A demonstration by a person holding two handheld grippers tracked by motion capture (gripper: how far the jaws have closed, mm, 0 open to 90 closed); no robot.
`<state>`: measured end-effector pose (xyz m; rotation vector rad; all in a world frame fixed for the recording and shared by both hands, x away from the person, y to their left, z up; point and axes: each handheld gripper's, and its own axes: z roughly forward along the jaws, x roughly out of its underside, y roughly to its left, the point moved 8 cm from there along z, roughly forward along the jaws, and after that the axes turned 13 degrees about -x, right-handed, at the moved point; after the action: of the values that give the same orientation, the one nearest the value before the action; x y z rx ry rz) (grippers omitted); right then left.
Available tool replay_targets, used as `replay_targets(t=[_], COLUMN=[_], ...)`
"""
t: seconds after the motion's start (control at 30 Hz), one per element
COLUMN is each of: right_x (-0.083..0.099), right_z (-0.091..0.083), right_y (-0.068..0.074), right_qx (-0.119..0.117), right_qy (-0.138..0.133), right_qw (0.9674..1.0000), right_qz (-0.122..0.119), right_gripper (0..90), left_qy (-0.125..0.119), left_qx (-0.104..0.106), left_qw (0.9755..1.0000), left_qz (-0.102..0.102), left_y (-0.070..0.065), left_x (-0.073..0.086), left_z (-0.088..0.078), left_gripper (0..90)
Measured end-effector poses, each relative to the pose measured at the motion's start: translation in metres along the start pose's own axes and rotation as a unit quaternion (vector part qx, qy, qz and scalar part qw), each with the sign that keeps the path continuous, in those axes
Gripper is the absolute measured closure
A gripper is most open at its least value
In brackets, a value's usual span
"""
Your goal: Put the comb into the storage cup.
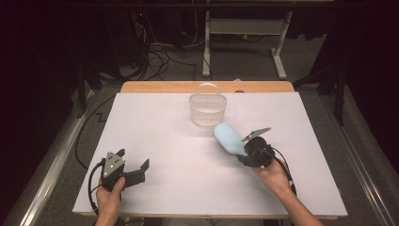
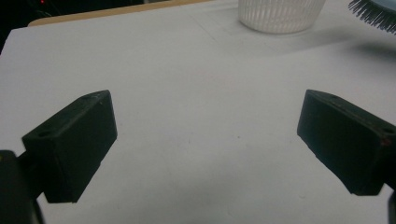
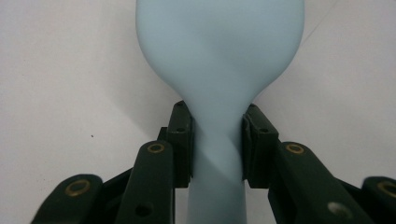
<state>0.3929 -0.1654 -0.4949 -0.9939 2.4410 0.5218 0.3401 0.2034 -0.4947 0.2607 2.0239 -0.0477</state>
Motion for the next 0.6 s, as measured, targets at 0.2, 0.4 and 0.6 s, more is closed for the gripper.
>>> replay_targets(t=[0.2, 0.4, 0.6], right_x=[0.005, 0.009, 0.011], right_z=[-0.011, -0.022, -0.029], right_y=[0.0, 0.004, 0.008], right_qx=[-0.005, -0.01, -0.017], right_qy=[-0.023, -0.05, -0.066], right_qw=[0.9997, 0.9987, 0.9977], right_qz=[0.003, 0.005, 0.003], right_gripper=[69.9, 69.9, 69.9], left_qy=[0.005, 0.001, 0.002], left_qx=[0.017, 0.033, 0.044], left_qw=[0.9998, 0.9992, 0.9987], left_qz=[0.009, 0.023, 0.027], left_y=[-0.01, -0.025, -0.032], left_x=[-0.004, -0.015, -0.017], left_z=[0.006, 0.011, 0.013], left_gripper=[3.3, 2.9, 2.9])
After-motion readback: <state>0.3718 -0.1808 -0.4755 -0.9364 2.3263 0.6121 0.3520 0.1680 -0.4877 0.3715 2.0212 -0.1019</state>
